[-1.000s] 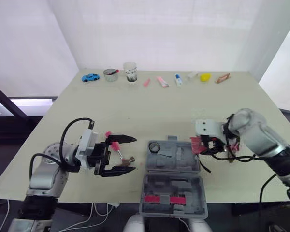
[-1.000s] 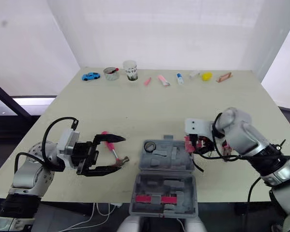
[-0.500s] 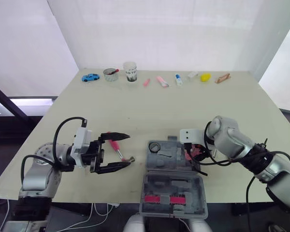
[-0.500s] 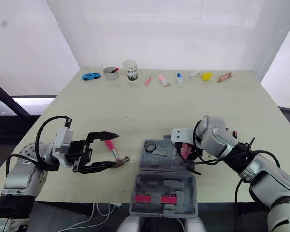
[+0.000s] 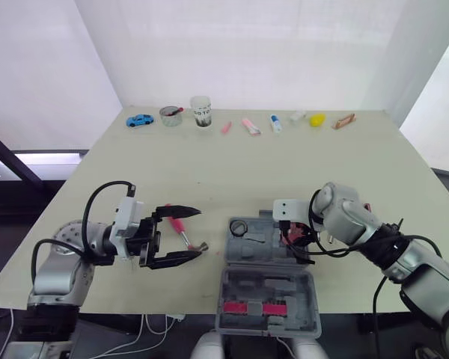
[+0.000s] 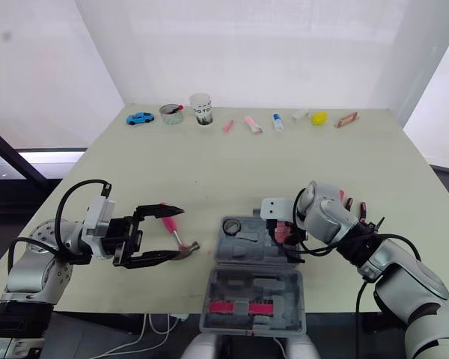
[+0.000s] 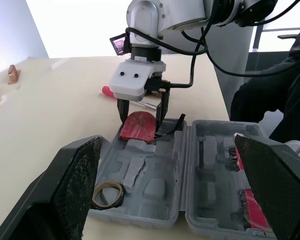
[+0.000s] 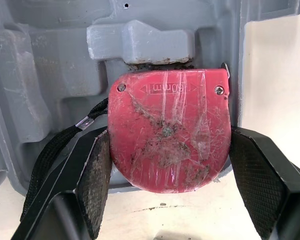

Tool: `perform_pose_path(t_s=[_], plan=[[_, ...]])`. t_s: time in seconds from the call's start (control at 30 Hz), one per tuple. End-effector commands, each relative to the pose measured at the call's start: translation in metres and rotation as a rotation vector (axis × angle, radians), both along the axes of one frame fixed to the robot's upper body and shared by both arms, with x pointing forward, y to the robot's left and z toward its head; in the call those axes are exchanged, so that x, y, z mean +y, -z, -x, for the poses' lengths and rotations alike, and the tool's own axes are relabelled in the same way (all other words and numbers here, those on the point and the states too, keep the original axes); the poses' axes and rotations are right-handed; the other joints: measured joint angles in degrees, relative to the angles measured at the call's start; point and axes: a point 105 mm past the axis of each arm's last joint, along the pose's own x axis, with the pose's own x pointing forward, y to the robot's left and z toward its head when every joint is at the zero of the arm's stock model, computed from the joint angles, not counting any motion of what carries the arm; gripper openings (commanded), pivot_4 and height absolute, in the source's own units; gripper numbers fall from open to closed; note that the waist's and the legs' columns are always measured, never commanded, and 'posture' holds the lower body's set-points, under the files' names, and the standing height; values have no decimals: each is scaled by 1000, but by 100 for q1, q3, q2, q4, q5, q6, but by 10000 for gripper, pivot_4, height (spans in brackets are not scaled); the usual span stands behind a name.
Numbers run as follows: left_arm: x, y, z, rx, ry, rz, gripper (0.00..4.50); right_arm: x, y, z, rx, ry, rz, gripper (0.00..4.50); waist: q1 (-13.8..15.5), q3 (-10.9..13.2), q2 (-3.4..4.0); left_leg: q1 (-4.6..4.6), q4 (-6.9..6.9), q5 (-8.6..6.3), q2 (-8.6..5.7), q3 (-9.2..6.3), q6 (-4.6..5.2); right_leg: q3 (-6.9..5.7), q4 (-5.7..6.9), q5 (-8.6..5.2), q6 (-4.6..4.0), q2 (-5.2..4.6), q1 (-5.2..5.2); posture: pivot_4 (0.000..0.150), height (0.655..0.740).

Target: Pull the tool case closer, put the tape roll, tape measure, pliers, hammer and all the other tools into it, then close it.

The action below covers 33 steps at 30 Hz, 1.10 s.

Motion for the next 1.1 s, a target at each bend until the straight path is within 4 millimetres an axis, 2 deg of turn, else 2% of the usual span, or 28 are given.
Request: perform_pose_path(t_s=[0.03, 0.07, 0.17, 0.37, 0.53, 0.6, 0.67, 0.77, 0.9, 1.1], plan=[[-2, -7, 3, -33, 16, -4, 45000, -2, -7, -2, -20, -4, -36, 40250, -1, 0, 0, 0, 0, 0, 0, 0, 0, 0, 0, 0, 0, 0, 0, 1500, 7400], [-3, -7, 3, -30, 19, -3, 45000, -3, -8, -1, -25, -13, -37, 43828, -1, 0, 0, -1, -1, 0, 0, 1, 0, 1, -2, 0, 0, 0, 0, 1500, 7400], [-5, -6, 4, -23, 30, -3, 45000, -4, -13, -5, -67, -10, -58, 43828, 1, 0, 0, -1, -1, 0, 0, 1, 0, 1, -2, 0, 0, 0, 0, 1500, 7400], [-6, -6, 4, -23, 39, -4, 45000, -18, -31, -1, -114, 6, -71, 43828, 5, 1, 0, -2, -1, 0, 0, 1, 0, 0, -4, 0, 0, -1, -1, 1500, 7400], [-6, -6, 6, -22, 41, -4, 45000, -28, -43, 16, -94, 34, -119, 43828, 7, 1, -1, -2, -9, 0, 0, 0, 0, -1, -7, -1, -1, -1, -1, 1500, 7400], [-6, -7, 5, -22, 38, 0, 45000, -31, -46, 21, -82, 69, -208, 43828, 6, 1, -1, -2, -11, 0, 0, 1, 0, 0, -7, -1, -1, -1, -3, 1500, 7400], [-7, -8, 3, -21, 29, 8, 45000, -30, -48, 23, -83, 115, -414, 43828, 13, -3, -9, -2, -13, 0, 0, -1, 0, -1, -8, -1, -1, -1, -2, 1500, 7400], [-8, -9, 0, -19, 16, 24, 45000, -30, -43, 31, -75, 134, -611, 35063, 18, -1, -10, -2, -15, 0, -2, -2, 0, -3, -13, -1, 0, -2, 3, 1500, 7400], [-9, -10, -2, -17, 13, 26, 45000, -26, -38, 29, -139, 147, -781, 17999, 3, -1, -11, 1, -16, 0, -1, -1, 0, -1, -12, -1, 1, -1, 4, 1500, 7400], [-9, -11, -5, -17, 9, 25, 45000, -25, -30, 20, -238, 171, -915, 17999, -1, -1, -11, 7, -15, 0, 0, -3, 0, 2, -6, -1, 1, 4, 4, 1500, 7400]])
